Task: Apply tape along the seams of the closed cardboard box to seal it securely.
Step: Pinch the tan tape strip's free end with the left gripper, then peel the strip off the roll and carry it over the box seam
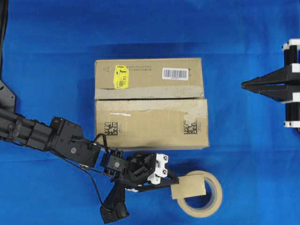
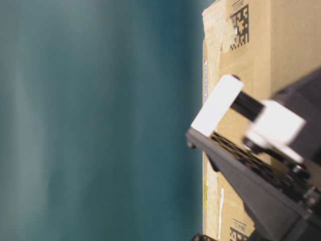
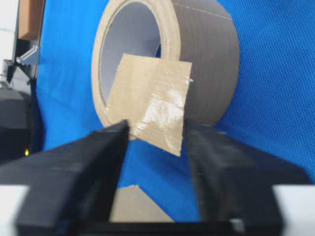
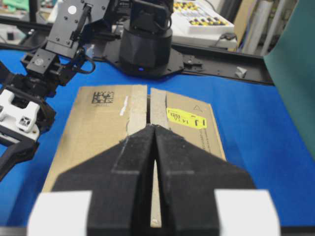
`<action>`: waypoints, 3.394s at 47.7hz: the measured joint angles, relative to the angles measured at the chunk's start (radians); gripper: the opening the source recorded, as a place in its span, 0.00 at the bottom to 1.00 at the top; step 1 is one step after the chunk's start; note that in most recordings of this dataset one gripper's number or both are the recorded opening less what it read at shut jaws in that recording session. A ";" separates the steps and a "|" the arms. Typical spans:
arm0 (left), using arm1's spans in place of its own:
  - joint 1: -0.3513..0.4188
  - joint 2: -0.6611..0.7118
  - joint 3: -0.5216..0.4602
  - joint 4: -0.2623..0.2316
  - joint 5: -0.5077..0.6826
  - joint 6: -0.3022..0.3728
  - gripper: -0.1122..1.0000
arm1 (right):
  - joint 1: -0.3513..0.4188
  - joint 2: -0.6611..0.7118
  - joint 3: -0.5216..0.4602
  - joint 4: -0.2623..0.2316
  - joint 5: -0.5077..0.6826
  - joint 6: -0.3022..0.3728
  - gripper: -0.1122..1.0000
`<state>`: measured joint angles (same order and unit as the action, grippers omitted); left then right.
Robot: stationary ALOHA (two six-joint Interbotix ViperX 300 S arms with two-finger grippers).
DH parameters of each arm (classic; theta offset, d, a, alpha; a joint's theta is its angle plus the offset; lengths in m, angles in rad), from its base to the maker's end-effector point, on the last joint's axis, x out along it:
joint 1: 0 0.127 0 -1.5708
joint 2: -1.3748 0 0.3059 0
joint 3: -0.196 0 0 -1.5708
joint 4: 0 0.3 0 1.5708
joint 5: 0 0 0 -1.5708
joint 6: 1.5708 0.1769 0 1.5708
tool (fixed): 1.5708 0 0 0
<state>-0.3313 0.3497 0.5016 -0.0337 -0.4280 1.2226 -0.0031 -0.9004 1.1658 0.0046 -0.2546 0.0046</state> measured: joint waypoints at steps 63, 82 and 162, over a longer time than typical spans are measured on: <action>-0.005 -0.202 -0.091 -0.002 0.219 0.092 0.11 | 0.000 -0.017 0.000 0.005 0.046 0.002 0.10; 0.078 -0.314 -0.029 -0.002 0.222 0.107 0.11 | 0.000 -0.020 -0.002 0.006 0.046 0.002 0.10; 0.354 -0.525 0.250 0.000 0.242 0.135 0.10 | 0.000 0.005 -0.002 0.008 0.043 0.002 0.10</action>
<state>0.0230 -0.1749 0.7517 -0.0337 -0.1856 1.3576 -0.0031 -0.8958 1.1643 0.0123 -0.2117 0.0061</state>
